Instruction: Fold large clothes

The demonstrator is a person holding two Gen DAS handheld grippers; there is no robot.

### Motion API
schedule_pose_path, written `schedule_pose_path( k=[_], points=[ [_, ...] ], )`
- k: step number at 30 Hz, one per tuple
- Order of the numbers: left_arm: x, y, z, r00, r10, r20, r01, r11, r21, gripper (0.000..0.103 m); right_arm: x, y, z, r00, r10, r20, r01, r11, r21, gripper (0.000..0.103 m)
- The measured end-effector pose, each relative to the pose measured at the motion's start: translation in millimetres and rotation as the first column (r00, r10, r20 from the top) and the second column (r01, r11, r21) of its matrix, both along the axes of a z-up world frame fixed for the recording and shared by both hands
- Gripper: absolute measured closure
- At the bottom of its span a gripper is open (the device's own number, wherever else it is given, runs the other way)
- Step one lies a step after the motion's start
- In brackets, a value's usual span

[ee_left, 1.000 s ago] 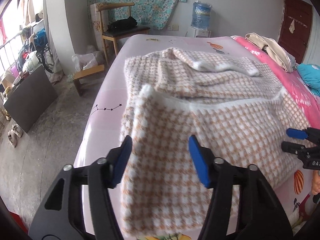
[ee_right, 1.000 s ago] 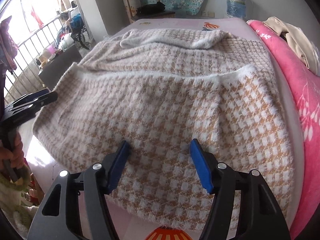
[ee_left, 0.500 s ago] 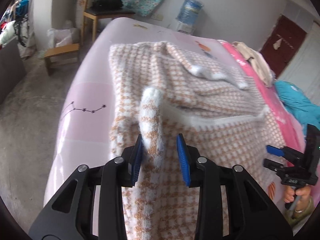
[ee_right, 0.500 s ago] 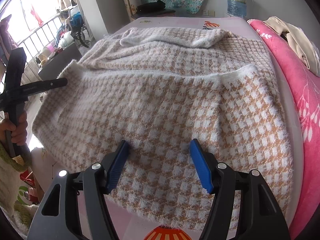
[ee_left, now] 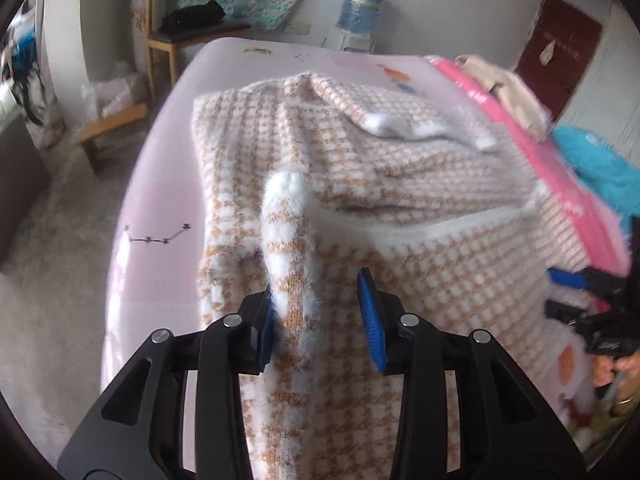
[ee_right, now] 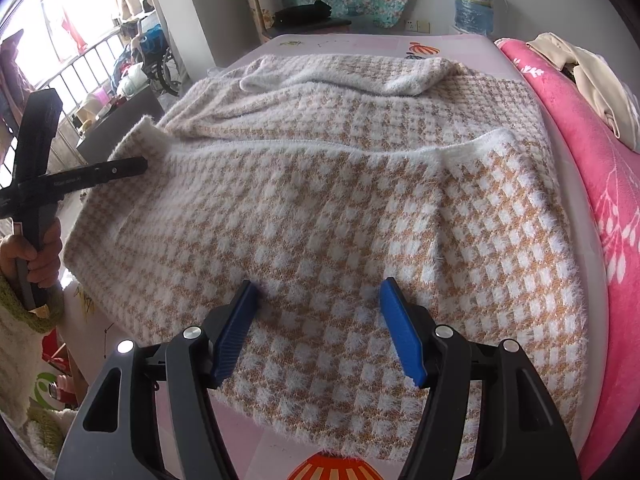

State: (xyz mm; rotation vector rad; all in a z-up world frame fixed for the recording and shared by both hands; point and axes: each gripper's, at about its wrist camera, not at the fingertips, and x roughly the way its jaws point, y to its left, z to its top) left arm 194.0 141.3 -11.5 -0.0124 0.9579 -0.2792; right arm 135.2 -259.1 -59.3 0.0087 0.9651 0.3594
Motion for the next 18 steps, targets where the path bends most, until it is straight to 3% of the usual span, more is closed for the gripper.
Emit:
schedule_pose_path(
  k=[2,6,11,16,18],
  points=[
    [2.4,-6.9,-6.6,0.999,0.038,-0.021,-0.035,0.995,0.098,0.066,-0.3,-0.6,0.0,1.000,0.003,0.001,-0.003,1.000,0.006,0.041],
    [-1.8,-20.5,-6.3,0.998,0.058,0.009,-0.058,0.981,0.183,0.068,-7.0,-7.0,4.1,1.000,0.012,0.015,-0.012,1.000,0.011,0.041],
    [-8.2,-44.1,-6.2,0.996,0.059,0.070,-0.079,0.937,0.341,0.069,-19.4,-38.8,23.6,0.997,-0.025,0.074,0.021,0.999,0.047,0.041],
    [-10.1,-56.5,-6.9,0.994,0.052,0.097,-0.087,0.909,0.407,0.071,-5.1,-84.6,41.7,0.986,-0.128,0.111,0.122,0.991,0.056,0.041],
    [-10.6,-56.5,-6.4,0.994,0.054,0.097,-0.089,0.908,0.410,0.071,9.1,-94.4,43.1,0.983,-0.145,0.108,0.140,0.989,0.052,0.047]
  ],
)
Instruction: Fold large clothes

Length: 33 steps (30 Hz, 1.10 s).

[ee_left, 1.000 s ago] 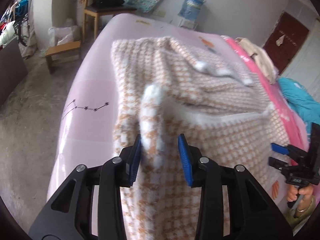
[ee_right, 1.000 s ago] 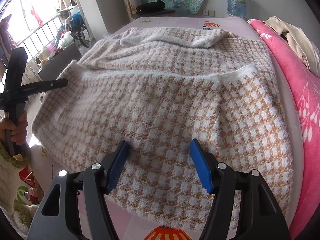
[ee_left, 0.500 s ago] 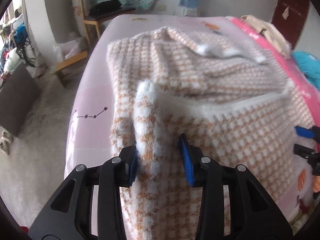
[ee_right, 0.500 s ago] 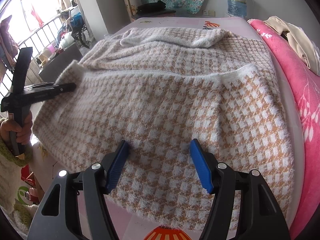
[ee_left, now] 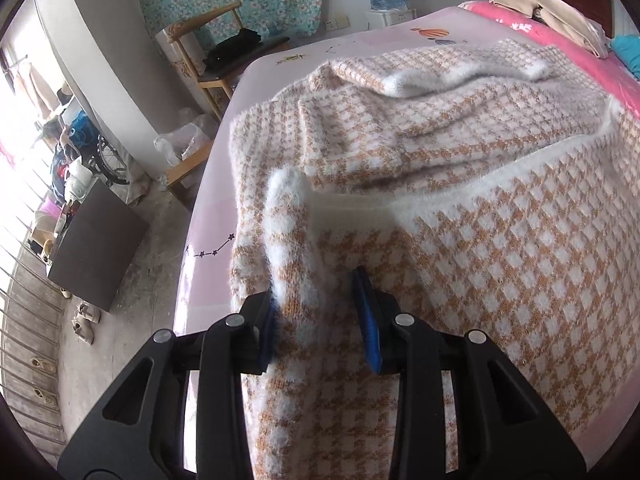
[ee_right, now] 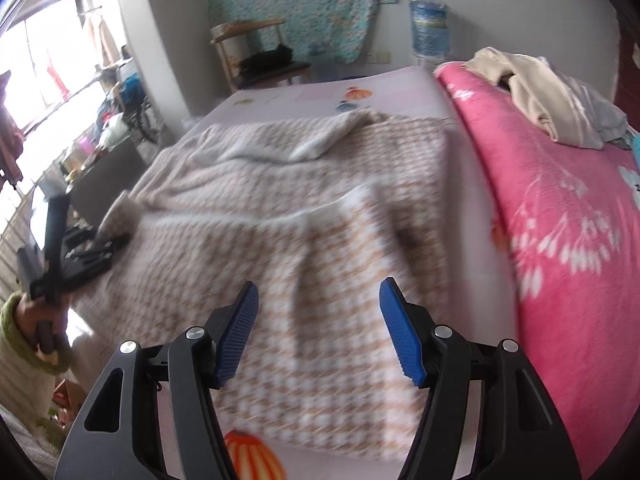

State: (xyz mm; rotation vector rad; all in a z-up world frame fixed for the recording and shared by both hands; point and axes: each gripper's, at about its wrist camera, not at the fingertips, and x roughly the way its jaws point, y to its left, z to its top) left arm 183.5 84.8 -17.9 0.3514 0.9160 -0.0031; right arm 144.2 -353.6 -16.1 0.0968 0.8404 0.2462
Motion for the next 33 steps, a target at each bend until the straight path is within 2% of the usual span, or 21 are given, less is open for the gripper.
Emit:
schedule_pose_path(
  k=[4,7,11,33],
  points=[
    [-0.1,-0.1,0.2,1.000,0.008,-0.006,-0.008,1.000,-0.012,0.071,33.8,-5.4,-7.1,0.999,0.004,-0.049,-0.004,1.000,-0.005,0.053],
    [0.5,1.4,-0.2,1.000,0.013,-0.006,-0.013,1.000,-0.021,0.071,53.8,-7.4,-20.7,0.992,-0.001,-0.127,0.002,1.000,0.004,0.057],
    [0.9,3.4,-0.1,1.000,0.012,-0.007,-0.012,1.000,-0.020,0.071,56.1,-8.8,-31.0,0.981,0.006,-0.193,0.000,1.000,0.030,0.061],
    [1.6,2.8,-0.9,1.000,0.008,-0.008,-0.008,1.000,-0.013,0.071,62.3,-4.5,-40.0,0.972,-0.009,-0.233,0.000,0.999,-0.038,0.062]
  ],
)
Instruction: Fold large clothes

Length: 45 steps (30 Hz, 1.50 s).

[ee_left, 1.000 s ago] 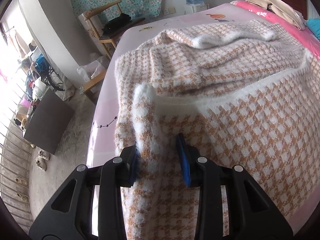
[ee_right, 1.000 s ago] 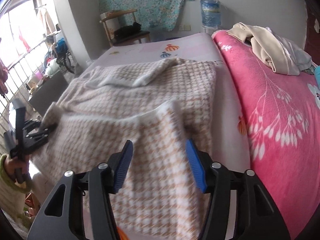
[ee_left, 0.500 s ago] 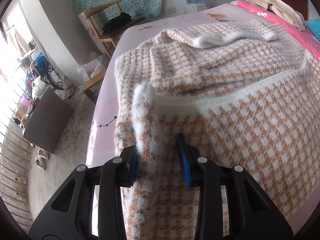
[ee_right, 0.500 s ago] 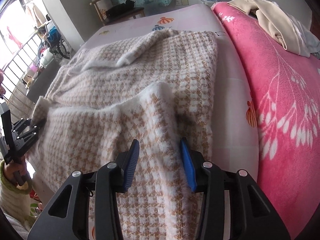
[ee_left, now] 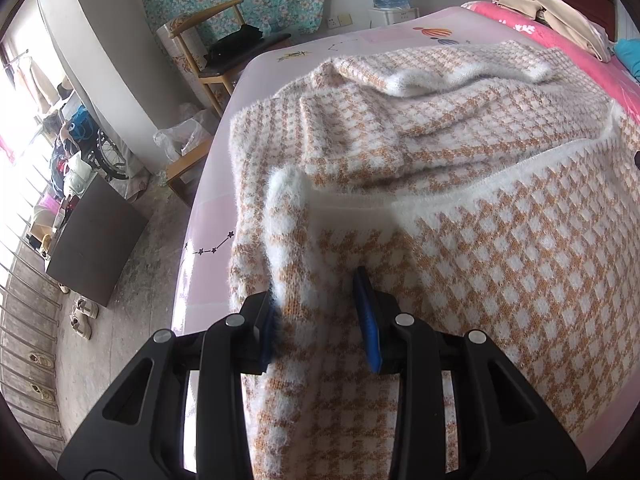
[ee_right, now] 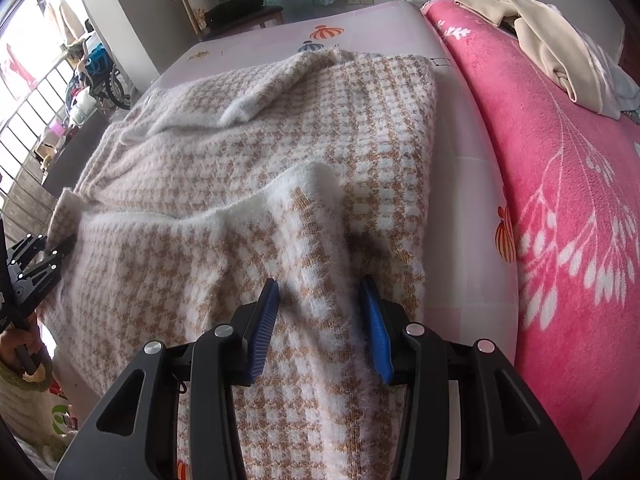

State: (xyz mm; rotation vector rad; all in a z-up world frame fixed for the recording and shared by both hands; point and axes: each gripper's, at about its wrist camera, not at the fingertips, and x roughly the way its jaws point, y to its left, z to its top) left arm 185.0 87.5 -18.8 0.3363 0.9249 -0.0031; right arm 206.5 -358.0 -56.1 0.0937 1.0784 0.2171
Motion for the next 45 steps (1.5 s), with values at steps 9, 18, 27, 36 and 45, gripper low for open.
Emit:
schedule_pose_path(
  k=[9,18,27,36,45],
  points=[
    [-0.4,-1.3,-0.6,1.000,-0.002,0.002,0.002,1.000,0.001,0.071,6.8,11.2,0.7,1.000,0.023,0.015,-0.022,0.998,-0.051,0.062],
    [1.8,-0.3,-0.7,1.000,-0.011,-0.001,0.011,1.000,-0.007,0.071,0.7,14.6,2.6,0.999,0.028,0.035,-0.025,0.996,-0.081,0.070],
    [4.0,-1.3,-0.4,1.000,-0.013,-0.005,0.013,1.000,0.001,0.071,1.8,23.4,-0.1,0.997,0.043,0.056,-0.036,0.990,-0.134,0.072],
    [6.1,-3.4,-0.3,1.000,-0.015,-0.003,0.015,1.000,0.011,0.071,-2.5,26.4,-0.9,0.995,0.066,0.078,-0.052,0.985,-0.165,0.073],
    [5.7,-5.1,0.1,1.000,-0.015,0.004,0.015,1.000,0.007,0.074,-8.2,24.3,0.1,0.992,0.067,0.107,-0.051,0.988,-0.148,0.088]
  ],
)
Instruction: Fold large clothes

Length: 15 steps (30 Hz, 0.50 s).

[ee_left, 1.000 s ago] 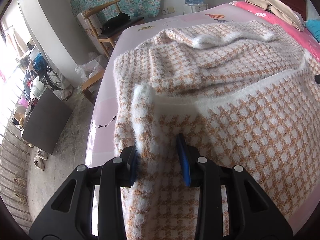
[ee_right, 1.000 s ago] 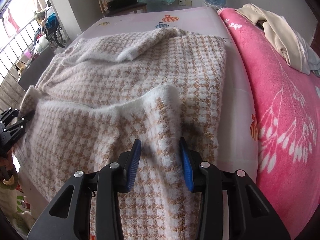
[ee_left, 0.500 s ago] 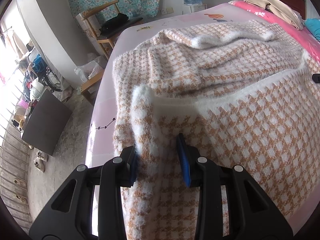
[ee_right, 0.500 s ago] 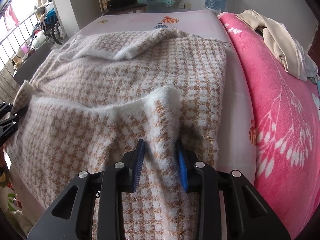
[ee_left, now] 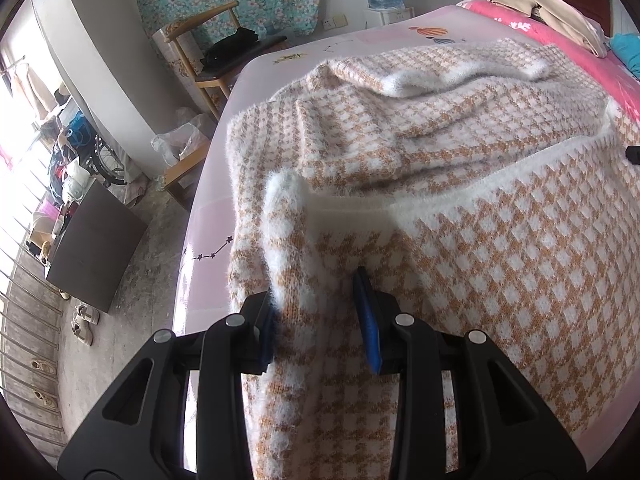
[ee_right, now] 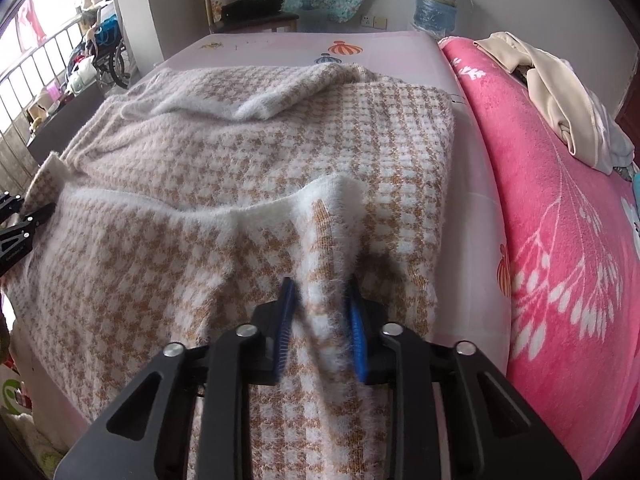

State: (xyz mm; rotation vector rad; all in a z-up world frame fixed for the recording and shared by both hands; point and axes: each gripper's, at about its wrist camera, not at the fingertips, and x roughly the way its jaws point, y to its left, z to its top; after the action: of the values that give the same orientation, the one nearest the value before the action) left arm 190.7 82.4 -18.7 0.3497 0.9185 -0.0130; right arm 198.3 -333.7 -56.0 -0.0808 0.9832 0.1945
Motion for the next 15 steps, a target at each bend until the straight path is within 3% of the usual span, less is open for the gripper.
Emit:
schedule_pose_path(
  k=[3,9,15],
  points=[
    [-6.6,-0.6,2.3,1.000,-0.005,0.017,0.006,1.000,-0.005,0.090,-6.8,0.7,6.5,1.000,-0.004,0.028,0.004,1.000,0.004,0.093],
    [-29.9,3.6,29.3,0.994,0.000,0.109,0.006,0.998,-0.055,0.094,-36.5,-4.6,40.4,0.991,-0.028,0.128,0.023,0.999,0.045,0.094],
    [-53.8,10.7,90.6,0.966,0.000,0.260,0.030,0.993,-0.113,0.095,-60.8,-4.6,92.4,0.969,-0.010,0.246,0.001,0.999,0.038,0.095]
  ],
)
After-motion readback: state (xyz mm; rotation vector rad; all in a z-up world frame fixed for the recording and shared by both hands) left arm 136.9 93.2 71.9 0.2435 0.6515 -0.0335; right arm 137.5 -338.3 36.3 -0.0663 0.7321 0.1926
